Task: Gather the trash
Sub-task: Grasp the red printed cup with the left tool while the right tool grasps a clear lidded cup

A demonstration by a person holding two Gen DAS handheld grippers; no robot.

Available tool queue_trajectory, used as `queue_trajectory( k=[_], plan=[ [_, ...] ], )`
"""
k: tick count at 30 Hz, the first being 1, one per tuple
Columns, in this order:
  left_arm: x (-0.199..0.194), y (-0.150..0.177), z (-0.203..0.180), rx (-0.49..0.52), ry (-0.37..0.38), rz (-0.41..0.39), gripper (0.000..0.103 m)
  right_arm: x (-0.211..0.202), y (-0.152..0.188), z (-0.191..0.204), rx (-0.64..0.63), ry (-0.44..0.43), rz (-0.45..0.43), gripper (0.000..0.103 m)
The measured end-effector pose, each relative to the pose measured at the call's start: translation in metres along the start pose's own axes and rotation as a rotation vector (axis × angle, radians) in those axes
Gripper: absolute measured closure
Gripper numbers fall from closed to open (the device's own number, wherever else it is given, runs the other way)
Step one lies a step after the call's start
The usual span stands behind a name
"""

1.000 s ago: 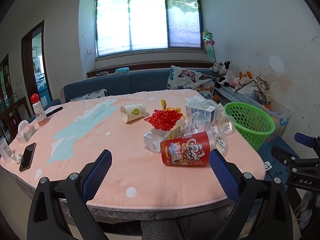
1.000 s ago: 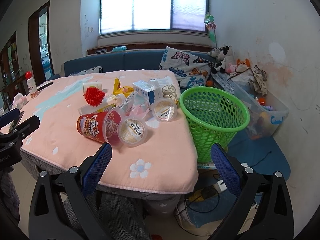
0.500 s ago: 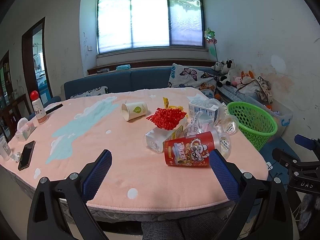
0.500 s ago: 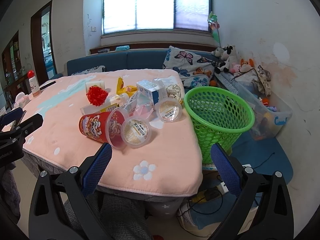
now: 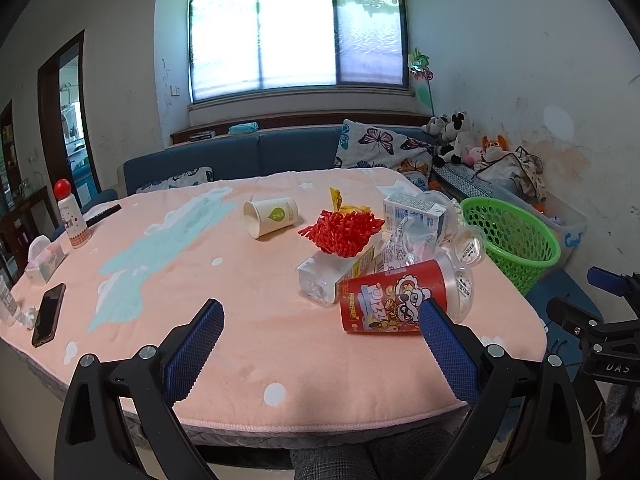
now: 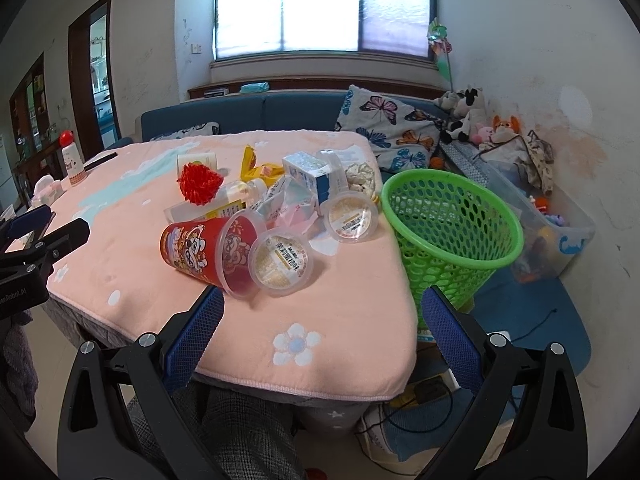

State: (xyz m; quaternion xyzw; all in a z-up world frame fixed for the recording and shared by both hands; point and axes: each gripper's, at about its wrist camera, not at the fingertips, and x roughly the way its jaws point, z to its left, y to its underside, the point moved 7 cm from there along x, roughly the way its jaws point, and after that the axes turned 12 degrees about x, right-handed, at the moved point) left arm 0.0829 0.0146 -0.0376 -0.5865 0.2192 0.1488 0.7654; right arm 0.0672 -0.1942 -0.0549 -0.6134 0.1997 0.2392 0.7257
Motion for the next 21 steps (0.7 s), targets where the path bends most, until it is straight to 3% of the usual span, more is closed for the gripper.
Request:
queue_trajectory(
  k=[10,21],
  plan=[
    [0.014,0.000,0.007,0.054,0.008,0.009,0.009,0.021,-0.005,0.002,-0.021,-0.013,0.036,0.005],
    [0.035,-0.001,0.001,0.094,0.069,0.010,0.009,0.066,-0.002,0.006,-0.029,-0.105,0.144,0.011]
  ],
)
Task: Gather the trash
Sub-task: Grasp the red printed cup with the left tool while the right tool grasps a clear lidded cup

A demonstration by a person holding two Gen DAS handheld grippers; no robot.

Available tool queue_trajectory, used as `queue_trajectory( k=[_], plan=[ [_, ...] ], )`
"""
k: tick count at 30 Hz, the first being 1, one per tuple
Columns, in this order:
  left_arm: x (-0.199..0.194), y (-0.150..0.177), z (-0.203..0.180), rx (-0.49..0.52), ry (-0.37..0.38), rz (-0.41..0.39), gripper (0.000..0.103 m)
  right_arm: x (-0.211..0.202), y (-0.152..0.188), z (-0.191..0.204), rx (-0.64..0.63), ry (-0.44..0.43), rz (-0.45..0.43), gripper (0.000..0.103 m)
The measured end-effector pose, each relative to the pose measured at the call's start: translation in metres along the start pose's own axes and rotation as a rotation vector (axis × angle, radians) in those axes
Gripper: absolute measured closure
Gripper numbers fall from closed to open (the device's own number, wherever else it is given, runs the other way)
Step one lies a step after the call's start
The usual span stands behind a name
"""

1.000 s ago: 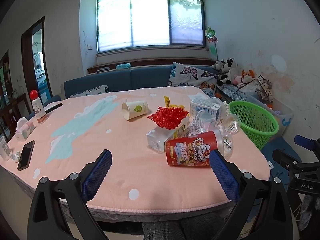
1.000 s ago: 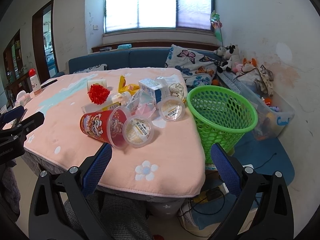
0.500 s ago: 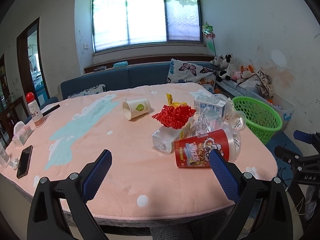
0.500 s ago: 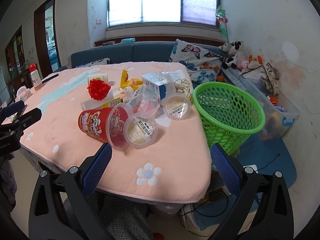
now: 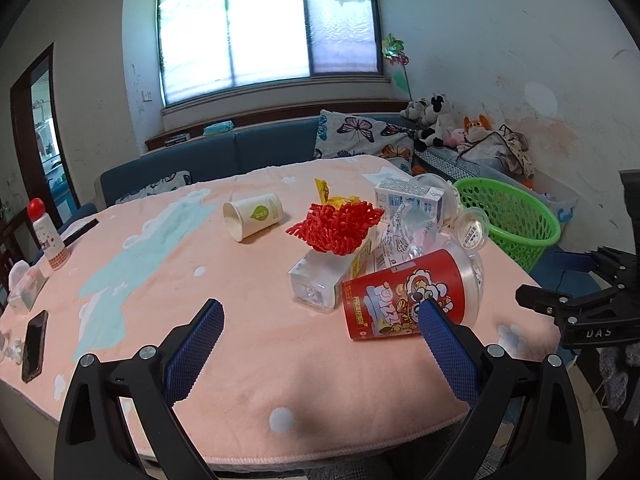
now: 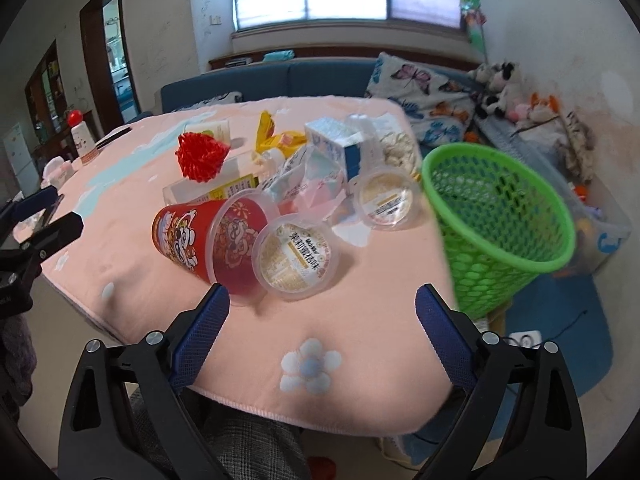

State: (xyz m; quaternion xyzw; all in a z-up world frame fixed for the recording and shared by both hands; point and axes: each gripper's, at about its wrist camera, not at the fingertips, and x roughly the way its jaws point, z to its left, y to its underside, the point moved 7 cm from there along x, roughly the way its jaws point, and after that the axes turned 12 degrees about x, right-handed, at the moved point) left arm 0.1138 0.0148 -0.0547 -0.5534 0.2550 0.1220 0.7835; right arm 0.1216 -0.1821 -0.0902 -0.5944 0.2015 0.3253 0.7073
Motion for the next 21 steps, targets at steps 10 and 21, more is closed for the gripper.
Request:
queue_trajectory(
  k=[10,21],
  plan=[
    [0.021,0.001,0.000,0.016,0.060,0.013,0.009,0.033,-0.005,0.001,-0.041,-0.076,0.060,0.015],
    [0.032,0.007,-0.002,0.055,0.101,0.043,0.016,0.059,-0.014,0.012,-0.097,-0.142,0.097,0.015]
  ],
)
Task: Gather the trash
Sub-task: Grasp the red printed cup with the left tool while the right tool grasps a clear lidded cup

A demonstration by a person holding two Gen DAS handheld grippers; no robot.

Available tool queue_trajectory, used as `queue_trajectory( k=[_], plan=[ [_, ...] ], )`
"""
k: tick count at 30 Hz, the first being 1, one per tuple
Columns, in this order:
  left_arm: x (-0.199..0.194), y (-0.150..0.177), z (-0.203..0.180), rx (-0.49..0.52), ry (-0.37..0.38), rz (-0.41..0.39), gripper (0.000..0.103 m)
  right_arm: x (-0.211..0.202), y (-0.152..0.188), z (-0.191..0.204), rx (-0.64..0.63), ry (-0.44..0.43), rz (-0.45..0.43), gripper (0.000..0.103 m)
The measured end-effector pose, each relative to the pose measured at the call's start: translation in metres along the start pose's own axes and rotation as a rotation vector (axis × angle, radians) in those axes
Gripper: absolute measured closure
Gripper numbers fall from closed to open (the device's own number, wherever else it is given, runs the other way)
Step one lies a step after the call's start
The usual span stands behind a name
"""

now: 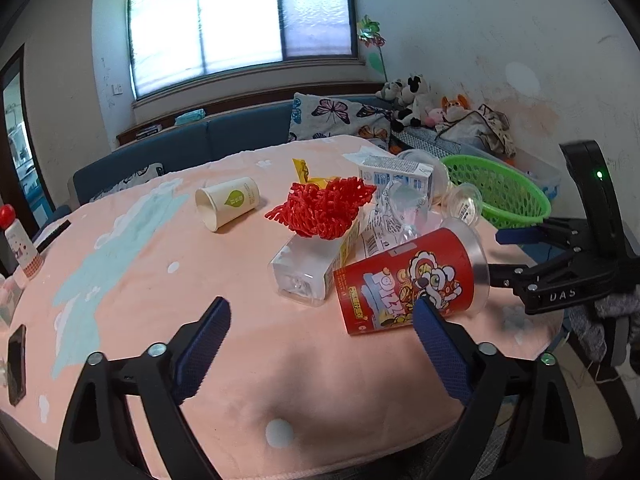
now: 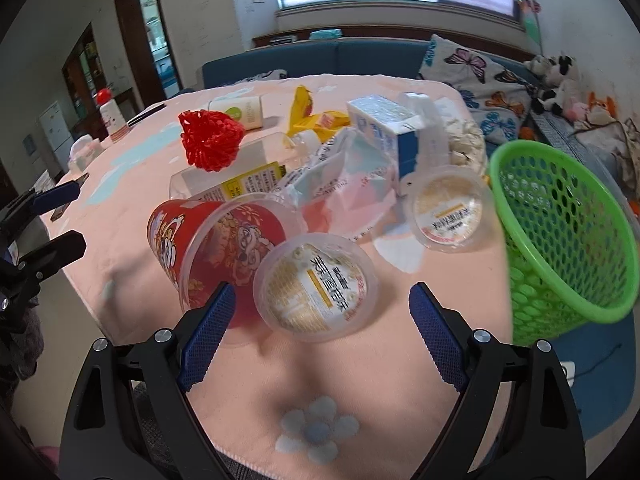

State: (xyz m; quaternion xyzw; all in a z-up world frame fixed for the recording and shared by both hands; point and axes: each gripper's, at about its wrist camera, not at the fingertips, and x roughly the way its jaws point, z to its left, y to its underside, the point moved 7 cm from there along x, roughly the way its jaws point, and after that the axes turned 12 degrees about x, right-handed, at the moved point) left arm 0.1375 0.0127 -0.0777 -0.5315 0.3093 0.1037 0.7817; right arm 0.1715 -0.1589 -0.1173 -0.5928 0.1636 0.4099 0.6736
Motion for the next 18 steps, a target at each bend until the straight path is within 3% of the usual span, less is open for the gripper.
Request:
queue_trajectory(
  k=[13,18],
  plan=[
    [-0.001,-0.002,-0.013,0.105,0.108,-0.009,0.019,0.020,-0.001,-0.004,-0.020,-0.014,0.046,0.022],
    [0.001,-0.006,-0.025,0.170,0.152,-0.014,0.019,0.023,0.001,-0.008,0.003,-0.029,0.058,0.032]
  ],
)
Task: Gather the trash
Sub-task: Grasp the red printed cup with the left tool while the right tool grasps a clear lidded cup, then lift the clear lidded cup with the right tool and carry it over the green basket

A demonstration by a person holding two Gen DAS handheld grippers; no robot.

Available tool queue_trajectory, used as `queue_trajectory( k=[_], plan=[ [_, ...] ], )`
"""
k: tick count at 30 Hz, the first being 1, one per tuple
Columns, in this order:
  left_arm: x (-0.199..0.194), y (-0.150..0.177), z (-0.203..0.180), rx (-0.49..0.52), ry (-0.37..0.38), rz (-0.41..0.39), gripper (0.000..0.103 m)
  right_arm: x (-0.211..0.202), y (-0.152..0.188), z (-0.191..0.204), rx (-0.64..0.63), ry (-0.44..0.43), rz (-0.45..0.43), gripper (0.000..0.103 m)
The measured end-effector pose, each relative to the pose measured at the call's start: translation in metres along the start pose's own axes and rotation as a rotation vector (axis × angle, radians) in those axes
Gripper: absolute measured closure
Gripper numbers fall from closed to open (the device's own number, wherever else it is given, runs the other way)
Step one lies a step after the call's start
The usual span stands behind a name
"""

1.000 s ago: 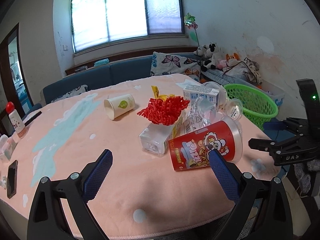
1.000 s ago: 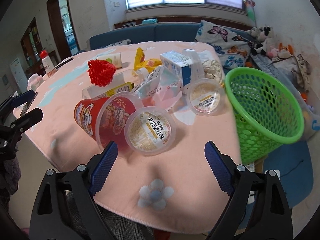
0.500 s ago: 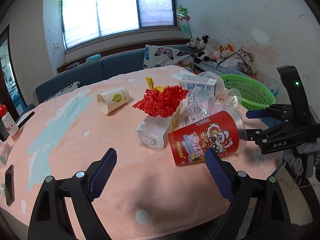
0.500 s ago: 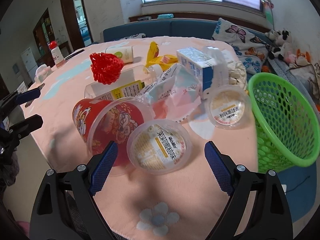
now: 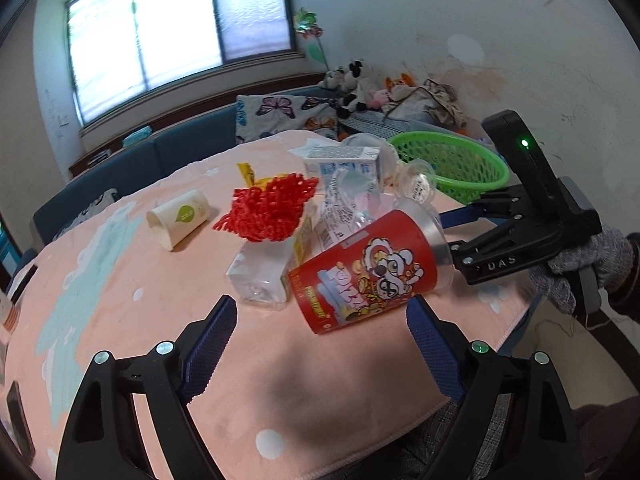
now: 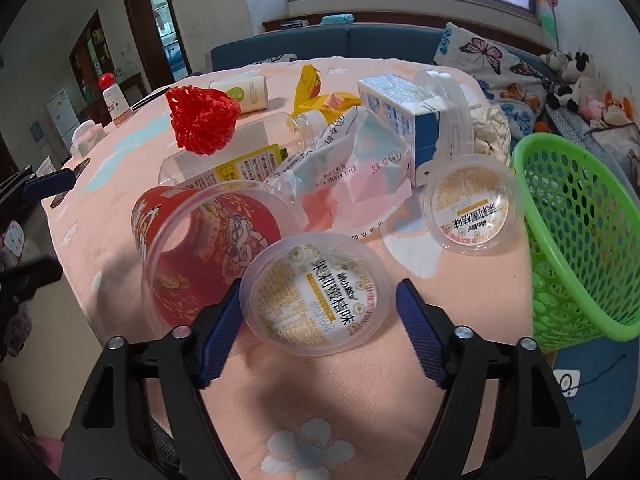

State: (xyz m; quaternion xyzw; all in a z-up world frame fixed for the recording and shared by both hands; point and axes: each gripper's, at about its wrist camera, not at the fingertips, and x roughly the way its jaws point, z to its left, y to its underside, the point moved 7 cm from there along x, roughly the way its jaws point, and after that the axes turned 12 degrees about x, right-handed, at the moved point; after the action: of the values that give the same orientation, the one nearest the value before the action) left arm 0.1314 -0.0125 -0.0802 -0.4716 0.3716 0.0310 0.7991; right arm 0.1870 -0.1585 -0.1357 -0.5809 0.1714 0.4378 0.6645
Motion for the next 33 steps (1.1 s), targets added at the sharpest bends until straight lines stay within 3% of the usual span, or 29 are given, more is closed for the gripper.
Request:
queue_trajectory(
  k=[6,18,28,33],
  plan=[
    [0.006,-0.007,-0.017,0.104,0.064,-0.005,0.019,-0.004,0.000,0.001,0.007,-0.004,-0.008,0.032],
    [0.037,-0.023,-0.046,0.420,0.168,-0.015,0.017,-0.028,0.003,-0.011,0.062,0.018,-0.018,0.032],
    [0.058,-0.028,-0.050,0.596,0.259,-0.007,0.015,-0.042,0.006,-0.029,0.132,0.070,-0.016,0.032],
    [0.072,-0.027,-0.054,0.634,0.321,0.009,0.015,-0.043,0.005,-0.037,0.171,0.091,-0.014,0.032]
  ],
)
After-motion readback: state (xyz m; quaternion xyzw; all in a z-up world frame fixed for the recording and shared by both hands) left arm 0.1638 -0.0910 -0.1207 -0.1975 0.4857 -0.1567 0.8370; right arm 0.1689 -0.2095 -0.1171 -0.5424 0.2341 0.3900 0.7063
